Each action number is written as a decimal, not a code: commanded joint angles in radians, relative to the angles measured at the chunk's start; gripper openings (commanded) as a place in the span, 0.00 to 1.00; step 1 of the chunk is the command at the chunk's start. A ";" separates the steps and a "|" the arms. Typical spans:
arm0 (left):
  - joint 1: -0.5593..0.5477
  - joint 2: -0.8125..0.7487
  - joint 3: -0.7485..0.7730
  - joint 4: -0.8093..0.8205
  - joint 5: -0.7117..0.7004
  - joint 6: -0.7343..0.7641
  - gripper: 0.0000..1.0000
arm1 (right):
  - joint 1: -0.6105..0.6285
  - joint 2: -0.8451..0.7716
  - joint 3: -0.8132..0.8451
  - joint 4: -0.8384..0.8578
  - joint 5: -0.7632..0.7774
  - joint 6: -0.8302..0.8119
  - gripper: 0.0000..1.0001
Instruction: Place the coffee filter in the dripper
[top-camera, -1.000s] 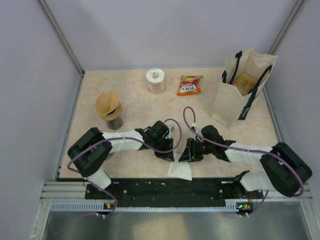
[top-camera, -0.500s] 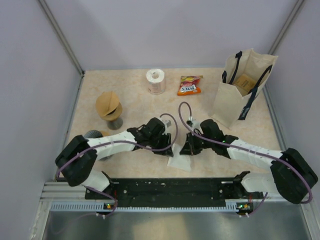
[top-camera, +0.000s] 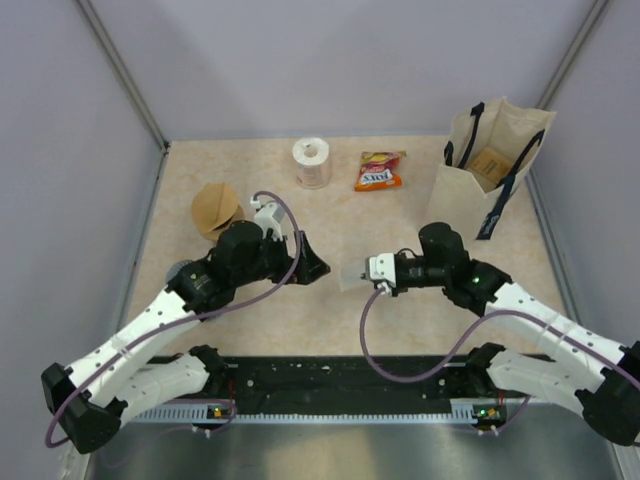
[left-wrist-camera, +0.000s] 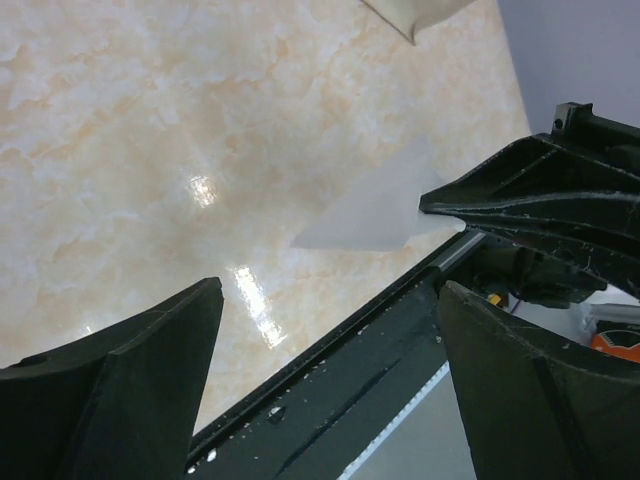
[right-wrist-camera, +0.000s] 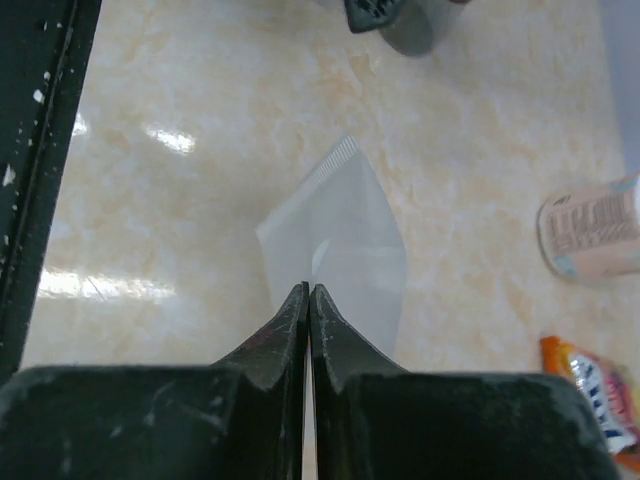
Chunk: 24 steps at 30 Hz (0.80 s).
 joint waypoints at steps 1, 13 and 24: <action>0.012 0.000 0.060 -0.027 0.026 0.002 0.99 | 0.024 0.061 0.198 -0.333 -0.120 -0.593 0.00; 0.011 0.131 0.085 0.021 0.229 0.088 0.99 | 0.167 0.321 0.507 -0.760 0.051 -0.981 0.00; 0.011 0.221 0.091 0.065 0.299 0.111 0.99 | 0.188 0.342 0.528 -0.783 0.022 -1.038 0.00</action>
